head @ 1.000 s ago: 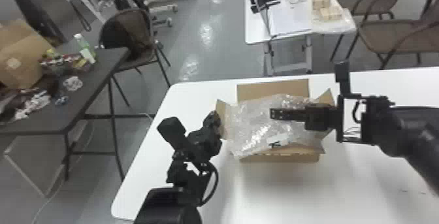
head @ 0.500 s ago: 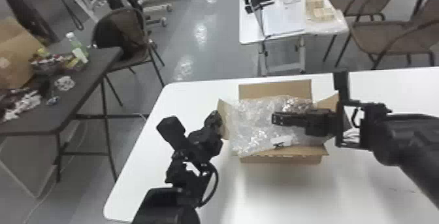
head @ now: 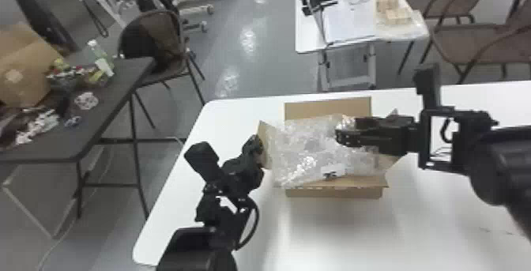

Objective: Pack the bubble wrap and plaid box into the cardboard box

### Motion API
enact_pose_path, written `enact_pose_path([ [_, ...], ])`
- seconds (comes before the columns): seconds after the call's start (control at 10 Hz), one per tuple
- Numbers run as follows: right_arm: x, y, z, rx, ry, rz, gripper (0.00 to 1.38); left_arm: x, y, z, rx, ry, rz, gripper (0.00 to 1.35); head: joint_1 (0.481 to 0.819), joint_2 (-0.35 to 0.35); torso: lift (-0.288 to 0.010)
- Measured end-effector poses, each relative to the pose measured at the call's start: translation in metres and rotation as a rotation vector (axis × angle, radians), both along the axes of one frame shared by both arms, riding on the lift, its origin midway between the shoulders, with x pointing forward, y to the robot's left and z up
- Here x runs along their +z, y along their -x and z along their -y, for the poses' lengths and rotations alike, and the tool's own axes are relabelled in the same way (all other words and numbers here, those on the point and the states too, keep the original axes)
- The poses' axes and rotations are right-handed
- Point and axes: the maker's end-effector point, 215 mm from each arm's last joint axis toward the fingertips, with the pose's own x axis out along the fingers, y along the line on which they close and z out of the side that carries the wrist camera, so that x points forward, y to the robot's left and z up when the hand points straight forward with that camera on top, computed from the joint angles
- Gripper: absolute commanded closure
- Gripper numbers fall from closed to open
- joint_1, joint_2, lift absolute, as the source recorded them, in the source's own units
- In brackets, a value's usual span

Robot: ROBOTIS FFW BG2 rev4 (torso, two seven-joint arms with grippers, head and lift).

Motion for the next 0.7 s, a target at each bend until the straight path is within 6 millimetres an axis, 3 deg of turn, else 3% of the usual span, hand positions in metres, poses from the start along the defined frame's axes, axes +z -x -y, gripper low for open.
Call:
enact_pose_path([
  [0.2, 0.018, -0.004, 0.047, -0.142, 0.028, 0.111, 0.15, -0.001, 0.003, -0.011, 0.017, -0.001, -0.002, 1.21, 0.695, 0.31, -0.089],
  [0.4, 0.022, 0.003, 0.103, -0.29, 0.085, 0.22, 0.16, -0.005, 0.009, -0.02, 0.032, 0.002, -0.006, 1.21, 0.695, 0.278, -0.089],
  [0.7, 0.023, 0.045, 0.152, -0.39, 0.182, 0.355, 0.26, -0.01, 0.016, -0.032, 0.052, 0.003, -0.014, 1.21, 0.695, 0.245, -0.089],
])
